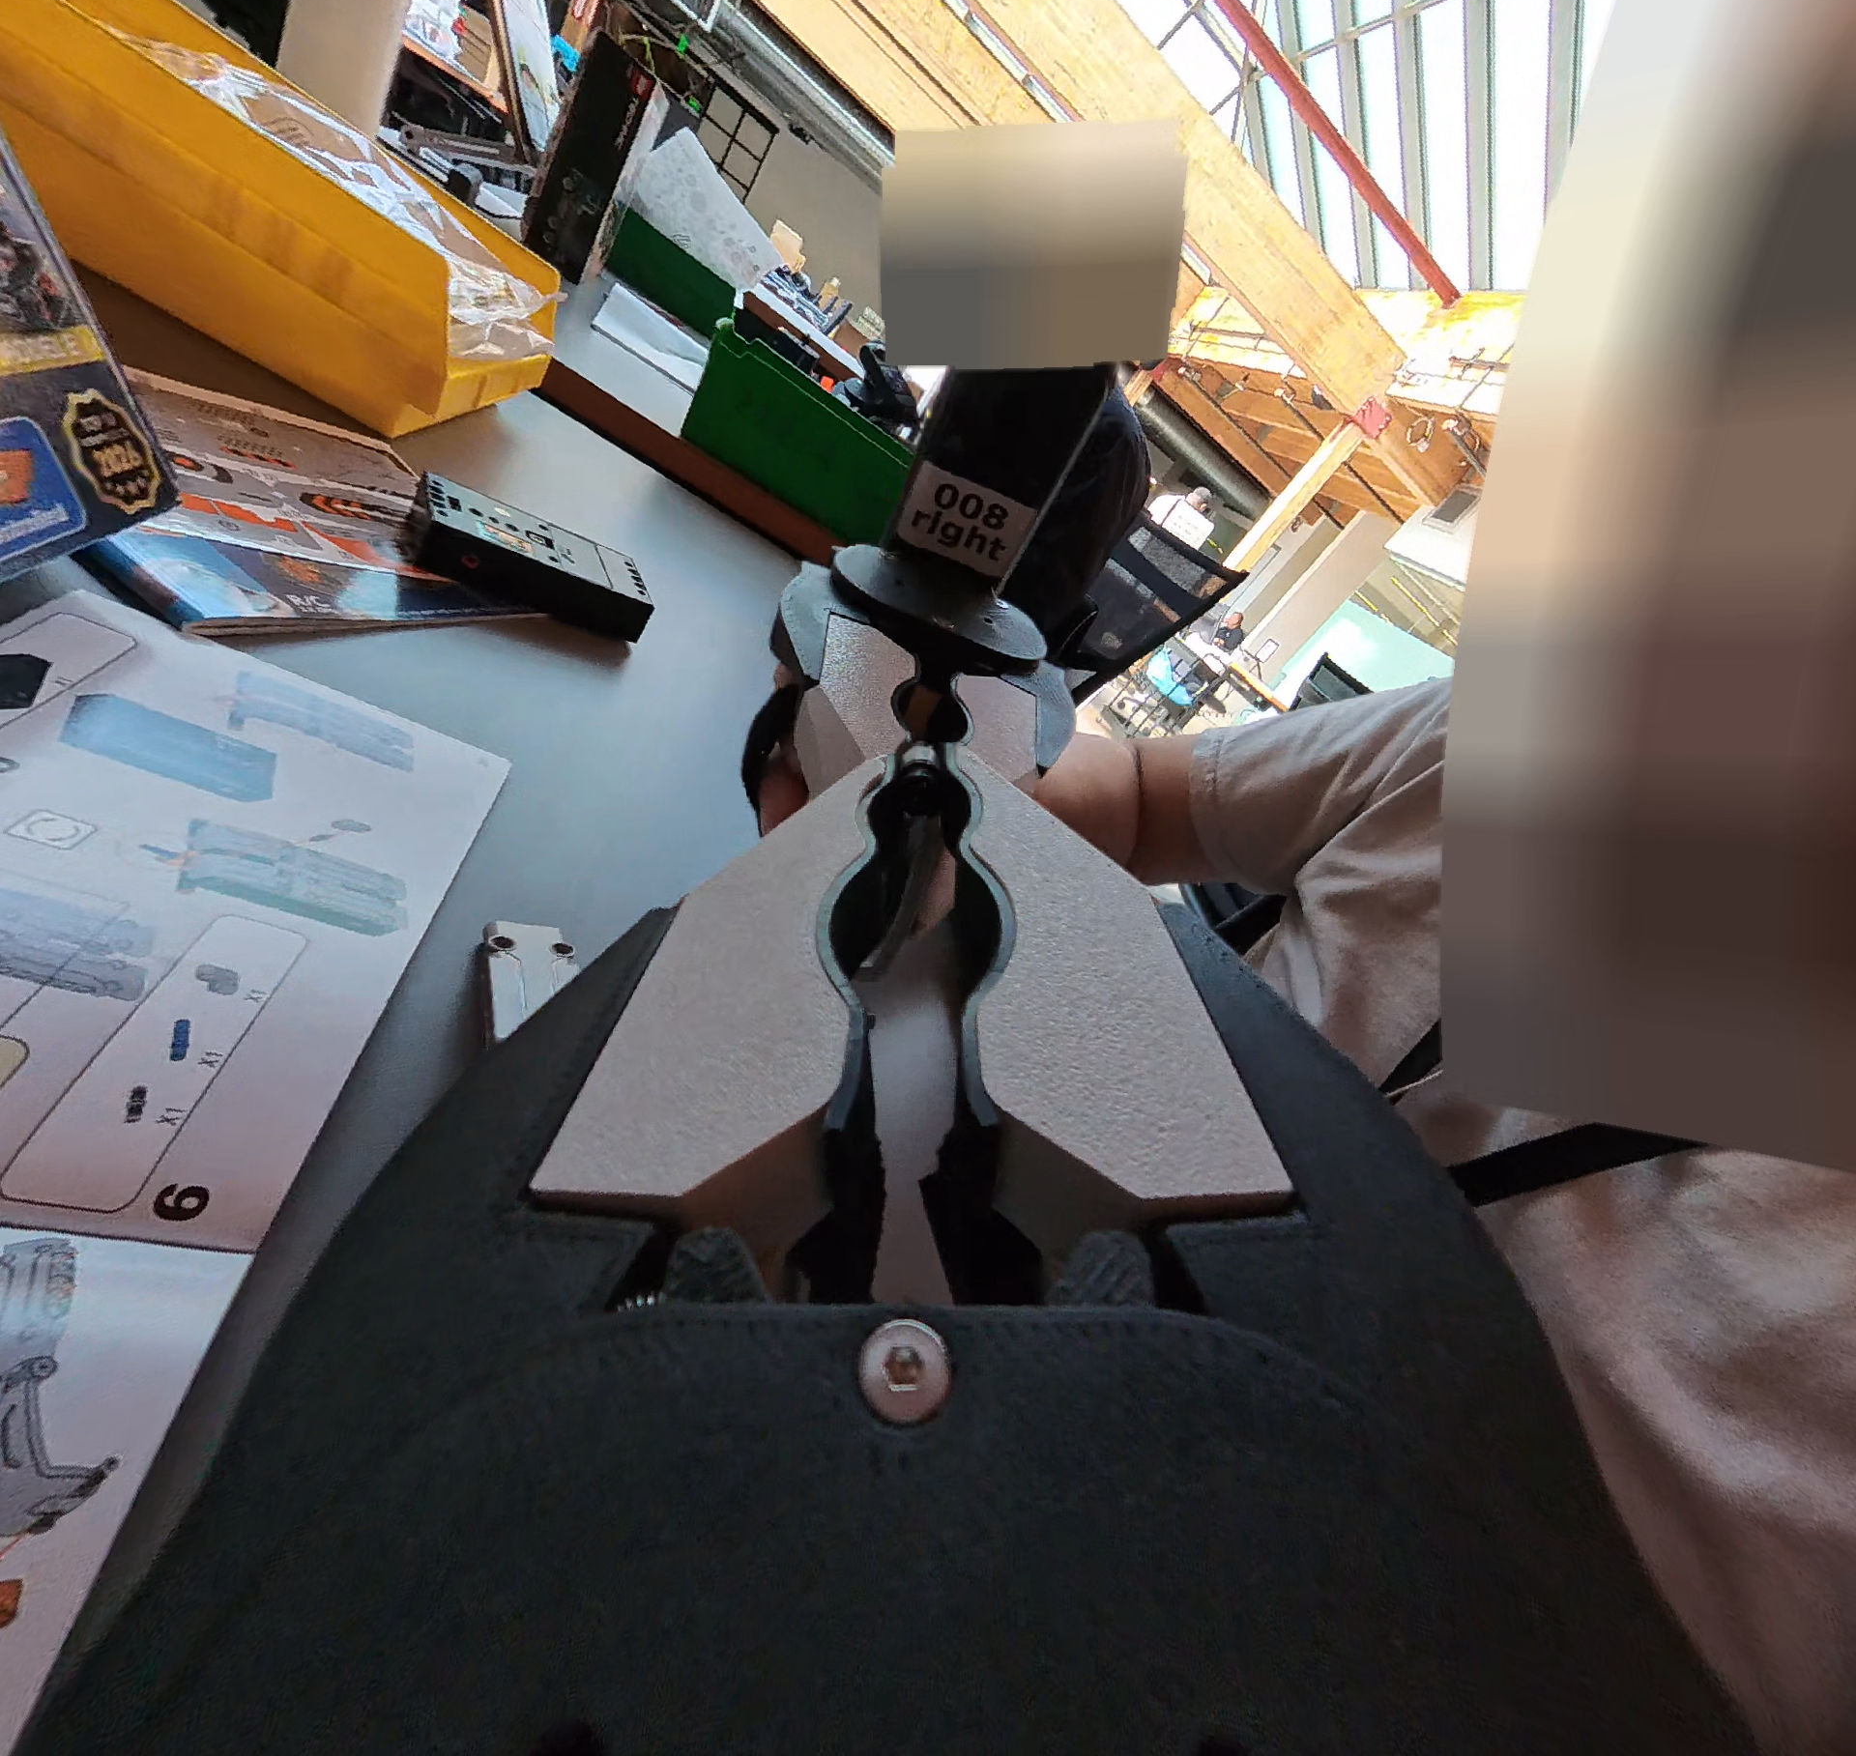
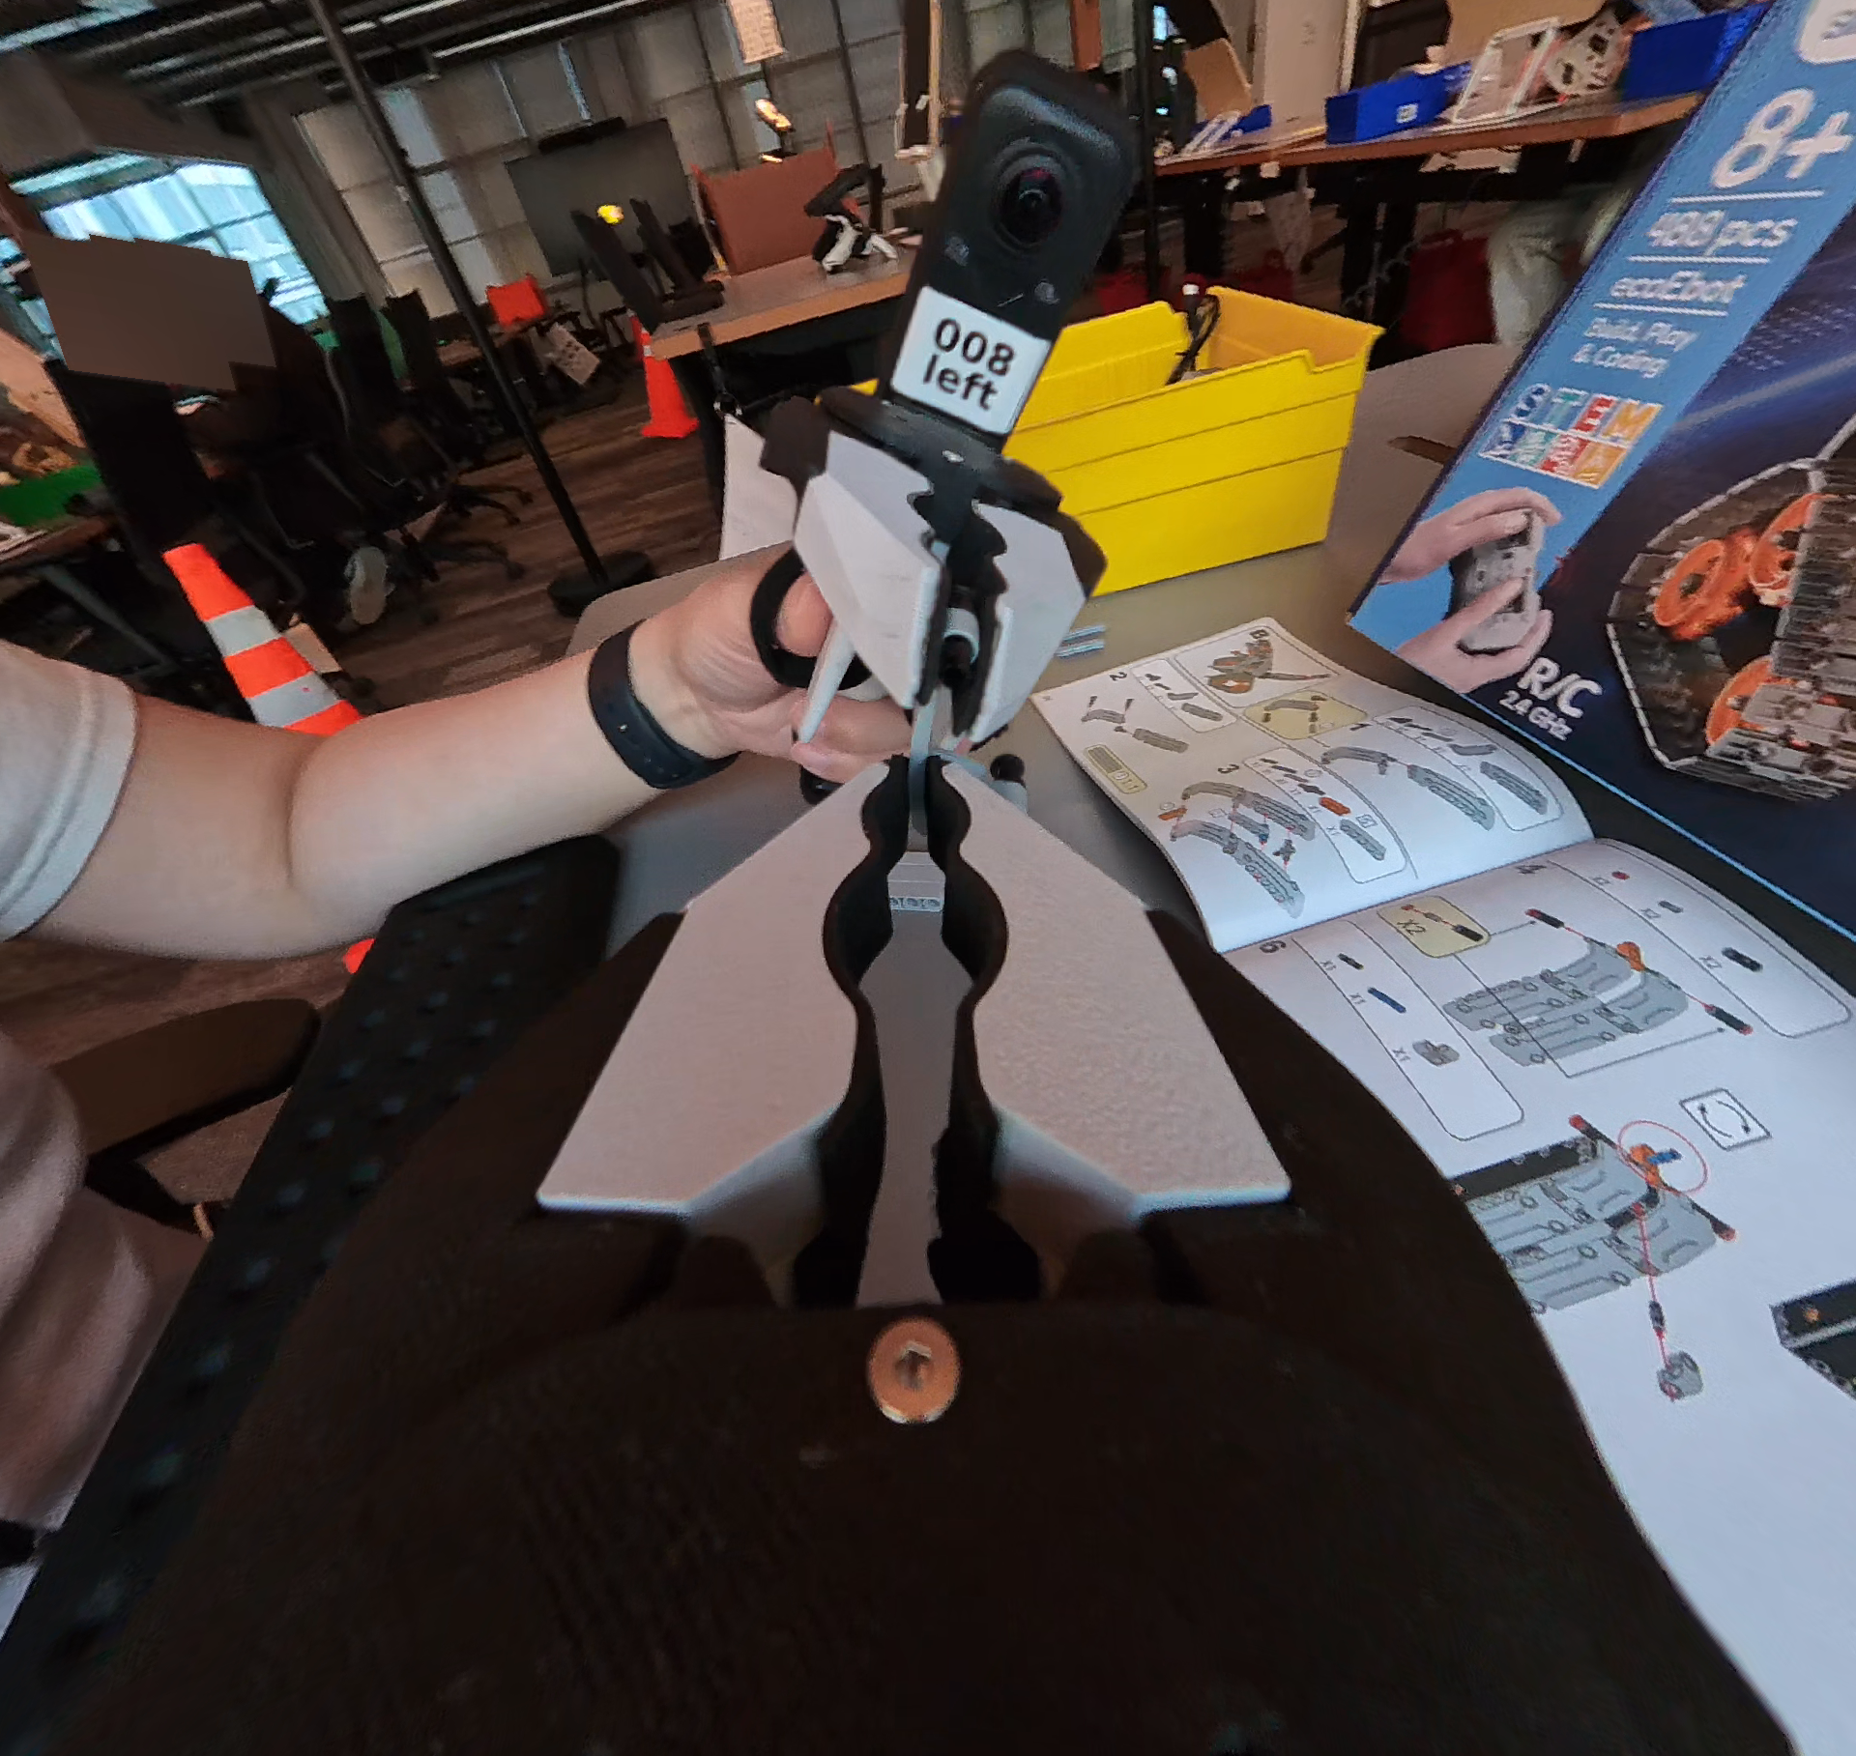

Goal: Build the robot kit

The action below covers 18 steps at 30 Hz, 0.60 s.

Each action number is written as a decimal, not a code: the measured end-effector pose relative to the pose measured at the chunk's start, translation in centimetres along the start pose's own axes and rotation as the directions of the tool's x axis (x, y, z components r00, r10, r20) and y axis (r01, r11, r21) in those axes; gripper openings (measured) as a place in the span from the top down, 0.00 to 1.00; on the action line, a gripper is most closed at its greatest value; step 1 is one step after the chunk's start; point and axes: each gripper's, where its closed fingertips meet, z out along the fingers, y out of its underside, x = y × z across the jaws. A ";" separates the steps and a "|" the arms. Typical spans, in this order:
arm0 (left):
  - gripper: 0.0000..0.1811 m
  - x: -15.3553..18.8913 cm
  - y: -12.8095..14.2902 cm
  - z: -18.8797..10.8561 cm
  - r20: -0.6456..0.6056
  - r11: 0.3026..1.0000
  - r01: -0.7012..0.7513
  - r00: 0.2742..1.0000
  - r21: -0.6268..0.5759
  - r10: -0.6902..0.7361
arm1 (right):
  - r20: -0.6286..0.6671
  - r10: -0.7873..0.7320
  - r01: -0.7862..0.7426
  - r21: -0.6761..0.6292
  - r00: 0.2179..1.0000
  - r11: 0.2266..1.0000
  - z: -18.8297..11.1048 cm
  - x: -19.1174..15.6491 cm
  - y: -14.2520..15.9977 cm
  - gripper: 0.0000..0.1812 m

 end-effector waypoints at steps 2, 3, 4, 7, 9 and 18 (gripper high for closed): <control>0.94 -0.6 -0.7 -0.6 0.014 0.999 0.025 1.000 0.046 -0.026 | -0.004 0.064 -0.064 0.027 0.998 0.998 0.0 0.1 -0.3 1.00; 0.89 -1.0 -1.2 -1.1 0.034 0.996 0.033 0.999 0.079 -0.035 | -0.002 0.111 -0.110 0.046 0.994 0.993 0.0 0.2 -0.5 1.00; 0.88 -1.4 -1.7 -1.7 0.050 0.994 0.031 0.998 0.109 -0.037 | -0.003 0.152 -0.152 0.064 0.988 0.986 -0.1 0.3 -0.5 1.00; 0.92 -1.5 -2.0 -2.7 0.058 0.992 0.022 0.998 0.127 -0.029 | 0.006 0.214 -0.213 0.110 0.977 0.971 -0.1 0.6 -0.8 1.00; 0.92 -1.0 -1.4 -2.4 0.021 0.995 0.054 0.998 0.085 -0.056 | -0.012 0.200 -0.198 0.120 0.980 0.973 0.0 0.9 -0.8 1.00; 1.00 0.0 -1.4 -2.9 0.032 0.999 -0.001 0.999 0.038 0.000 | 0.017 0.019 -0.020 0.050 1.000 0.999 0.5 0.2 -1.1 0.93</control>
